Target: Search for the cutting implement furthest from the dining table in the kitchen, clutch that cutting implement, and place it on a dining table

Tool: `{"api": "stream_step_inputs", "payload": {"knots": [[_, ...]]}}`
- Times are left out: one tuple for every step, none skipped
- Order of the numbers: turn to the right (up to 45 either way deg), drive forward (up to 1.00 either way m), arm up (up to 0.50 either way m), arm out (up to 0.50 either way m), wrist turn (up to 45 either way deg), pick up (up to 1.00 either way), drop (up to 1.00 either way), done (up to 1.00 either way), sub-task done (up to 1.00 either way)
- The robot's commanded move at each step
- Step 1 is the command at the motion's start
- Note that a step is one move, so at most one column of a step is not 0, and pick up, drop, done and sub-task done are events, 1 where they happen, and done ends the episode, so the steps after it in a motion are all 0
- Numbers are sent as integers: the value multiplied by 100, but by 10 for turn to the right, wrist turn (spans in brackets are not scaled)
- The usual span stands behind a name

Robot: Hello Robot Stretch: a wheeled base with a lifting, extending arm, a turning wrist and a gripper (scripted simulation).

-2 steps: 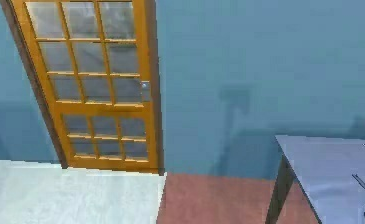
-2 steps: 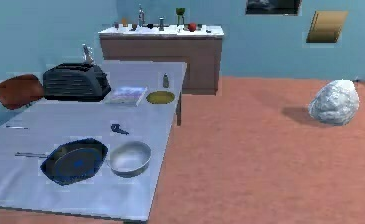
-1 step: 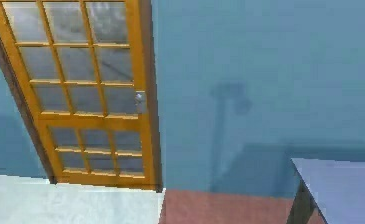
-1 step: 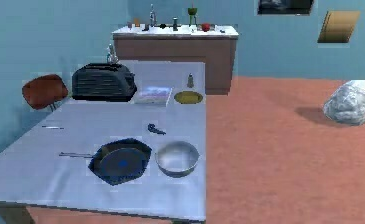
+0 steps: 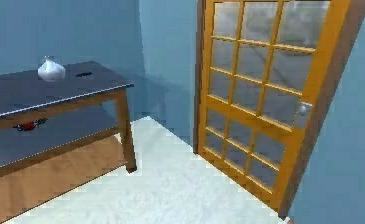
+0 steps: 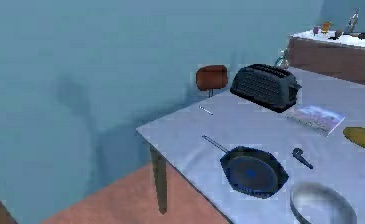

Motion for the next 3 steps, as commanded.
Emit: {"api": "stream_step_inputs", "payload": {"knots": [[-390, 0, 0, 0, 0, 0, 0, 0, 0], [0, 10, 0, 0, 0, 0, 0, 0, 0], [-450, 0, 0, 0, 0, 0, 0, 0, 0]]}}
